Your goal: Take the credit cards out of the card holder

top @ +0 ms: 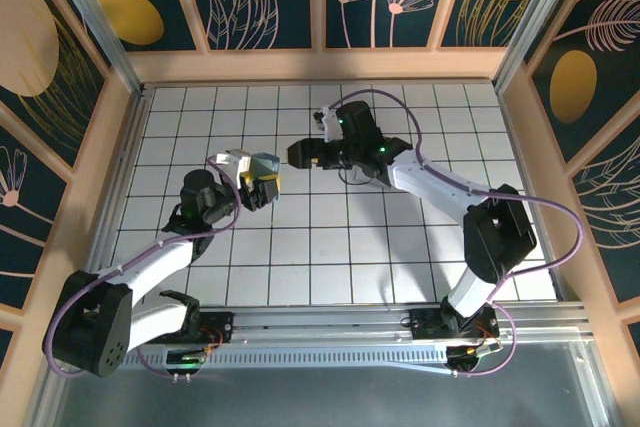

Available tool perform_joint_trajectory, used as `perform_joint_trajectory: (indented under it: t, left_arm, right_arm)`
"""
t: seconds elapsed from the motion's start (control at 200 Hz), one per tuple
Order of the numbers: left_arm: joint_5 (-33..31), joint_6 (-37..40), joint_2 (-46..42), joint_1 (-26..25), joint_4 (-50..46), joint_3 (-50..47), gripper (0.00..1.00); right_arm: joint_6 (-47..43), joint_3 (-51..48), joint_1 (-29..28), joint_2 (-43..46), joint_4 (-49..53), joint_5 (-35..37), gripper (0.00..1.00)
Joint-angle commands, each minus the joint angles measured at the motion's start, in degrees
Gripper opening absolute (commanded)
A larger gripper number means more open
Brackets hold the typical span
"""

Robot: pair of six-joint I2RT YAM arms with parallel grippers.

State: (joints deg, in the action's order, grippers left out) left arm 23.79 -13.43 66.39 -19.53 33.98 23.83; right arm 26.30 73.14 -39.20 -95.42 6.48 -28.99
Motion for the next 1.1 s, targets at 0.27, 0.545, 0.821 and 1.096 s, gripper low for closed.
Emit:
perform_joint_trajectory:
  t: [0.27,0.545,0.821,1.096]
  left_arm:
    - [1.7,2.8,2.2,-0.4,3.8,4.0,0.70]
    - [2.8,3.4,2.9,-0.5,3.1,5.3,0.70]
    - [3.3,4.0,2.9,-0.6,2.1,5.7,0.70]
    - [2.9,3.8,2.6,-0.6,1.4,6.4,0.79]
  right_arm:
    - [2.0,3.4,-3.0,-1.3,-5.8,-3.6,0.86]
    - [0.0,8.1,-5.0,-5.3,-2.7,-1.3,0.84]
    - [0.1,10.2,-5.5,-8.3,-2.6,-1.2,0.74]
    - [0.8,8.4,-5.3,-7.7,-3.9,0.4,0.32]
